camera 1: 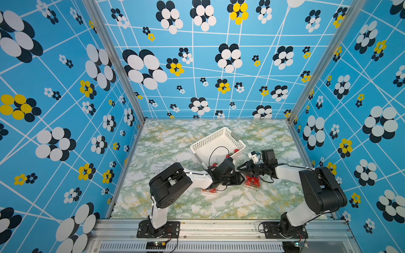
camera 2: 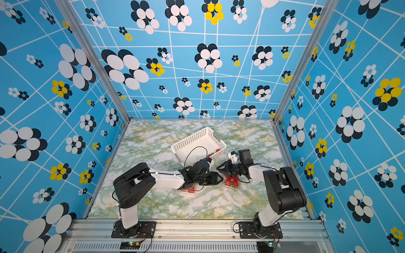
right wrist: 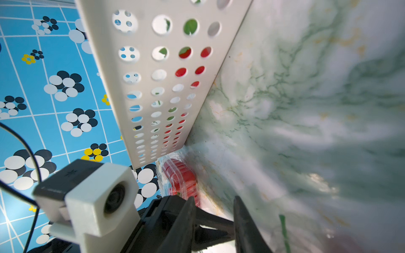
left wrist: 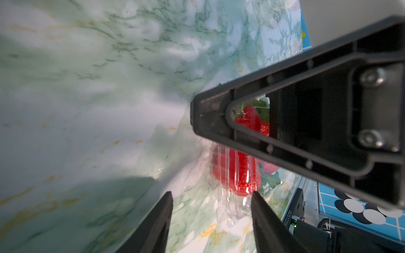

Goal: Pack strawberries into containers
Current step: Close the packing box at the center of the board.

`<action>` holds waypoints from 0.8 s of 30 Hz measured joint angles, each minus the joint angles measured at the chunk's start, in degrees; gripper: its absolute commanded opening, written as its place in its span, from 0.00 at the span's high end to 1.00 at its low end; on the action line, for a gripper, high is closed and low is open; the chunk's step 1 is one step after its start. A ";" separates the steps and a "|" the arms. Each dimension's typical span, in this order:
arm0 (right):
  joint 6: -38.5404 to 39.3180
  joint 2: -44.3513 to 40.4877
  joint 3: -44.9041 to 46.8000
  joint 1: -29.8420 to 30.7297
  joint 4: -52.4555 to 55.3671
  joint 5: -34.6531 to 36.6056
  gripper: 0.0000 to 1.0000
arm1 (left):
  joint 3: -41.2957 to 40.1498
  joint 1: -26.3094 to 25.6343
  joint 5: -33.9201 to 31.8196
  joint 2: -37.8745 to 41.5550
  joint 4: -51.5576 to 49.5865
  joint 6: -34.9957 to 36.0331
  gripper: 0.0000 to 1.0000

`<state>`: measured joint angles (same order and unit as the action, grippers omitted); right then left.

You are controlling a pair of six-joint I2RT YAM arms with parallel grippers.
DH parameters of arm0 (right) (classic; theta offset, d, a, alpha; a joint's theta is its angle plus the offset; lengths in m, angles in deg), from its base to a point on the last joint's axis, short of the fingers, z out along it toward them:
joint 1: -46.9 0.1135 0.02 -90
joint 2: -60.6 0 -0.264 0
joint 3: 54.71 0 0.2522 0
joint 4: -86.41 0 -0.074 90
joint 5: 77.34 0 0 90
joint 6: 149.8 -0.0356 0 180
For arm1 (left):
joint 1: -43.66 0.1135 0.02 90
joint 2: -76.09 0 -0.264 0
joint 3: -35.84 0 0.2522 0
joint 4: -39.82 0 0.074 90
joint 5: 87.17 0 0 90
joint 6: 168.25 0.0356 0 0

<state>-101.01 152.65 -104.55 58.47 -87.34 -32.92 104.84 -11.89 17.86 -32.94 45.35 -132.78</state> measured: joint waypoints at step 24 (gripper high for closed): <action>-0.85 0.33 0.74 0.00 -2.21 -0.02 0.69 | 3.63 -0.83 3.69 -3.93 2.47 0.81 0.56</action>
<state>-101.86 152.98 -103.81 58.47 -89.55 -32.95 108.47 -12.72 21.55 -36.88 47.82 -131.97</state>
